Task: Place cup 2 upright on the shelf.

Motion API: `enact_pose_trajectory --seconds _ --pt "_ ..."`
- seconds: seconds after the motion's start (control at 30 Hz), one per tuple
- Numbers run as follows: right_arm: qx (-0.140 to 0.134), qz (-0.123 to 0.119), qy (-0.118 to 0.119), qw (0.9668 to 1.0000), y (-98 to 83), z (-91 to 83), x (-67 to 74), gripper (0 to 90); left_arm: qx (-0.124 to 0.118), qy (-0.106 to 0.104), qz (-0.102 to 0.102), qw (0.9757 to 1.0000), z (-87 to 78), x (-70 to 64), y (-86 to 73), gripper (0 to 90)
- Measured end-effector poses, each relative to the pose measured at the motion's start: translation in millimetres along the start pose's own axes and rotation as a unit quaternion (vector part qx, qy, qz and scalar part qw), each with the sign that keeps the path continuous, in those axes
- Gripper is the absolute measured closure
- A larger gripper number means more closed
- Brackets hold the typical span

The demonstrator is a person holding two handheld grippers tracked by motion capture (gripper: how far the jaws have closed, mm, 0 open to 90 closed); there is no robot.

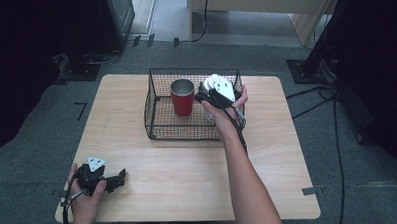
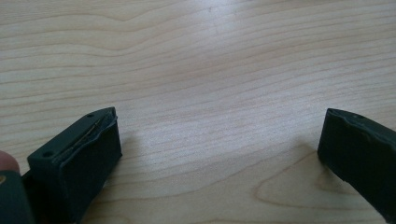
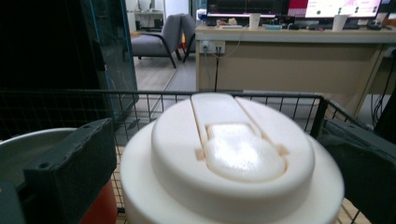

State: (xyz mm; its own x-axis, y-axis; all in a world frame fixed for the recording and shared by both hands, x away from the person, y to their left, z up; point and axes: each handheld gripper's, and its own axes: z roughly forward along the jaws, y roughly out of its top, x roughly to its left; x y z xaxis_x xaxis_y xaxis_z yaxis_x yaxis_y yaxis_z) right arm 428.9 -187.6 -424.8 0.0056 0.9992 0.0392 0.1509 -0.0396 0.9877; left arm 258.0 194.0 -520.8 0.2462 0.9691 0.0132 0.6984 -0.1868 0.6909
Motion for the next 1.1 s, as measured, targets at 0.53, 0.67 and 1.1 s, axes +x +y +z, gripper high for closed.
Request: enact_pose_trajectory --seconds 0.53,0.67,1.1 --pt "-0.022 -0.003 0.018 0.9996 25.1 -16.4 2.1 0.0 0.0 0.0 0.0 1.0 0.0 0.0 0.0 0.0" --pt "-0.02 -0.004 0.021 0.9996 29.8 -23.0 2.7 0.0 0.0 0.0 0.0 1.0 0.0 0.0 0.0 0.0" --pt "-0.013 -0.022 0.035 0.9991 21.5 -50.2 -7.4 0.0 0.0 0.0 0.0 1.0 0.0 -0.1 0.0 0.0"
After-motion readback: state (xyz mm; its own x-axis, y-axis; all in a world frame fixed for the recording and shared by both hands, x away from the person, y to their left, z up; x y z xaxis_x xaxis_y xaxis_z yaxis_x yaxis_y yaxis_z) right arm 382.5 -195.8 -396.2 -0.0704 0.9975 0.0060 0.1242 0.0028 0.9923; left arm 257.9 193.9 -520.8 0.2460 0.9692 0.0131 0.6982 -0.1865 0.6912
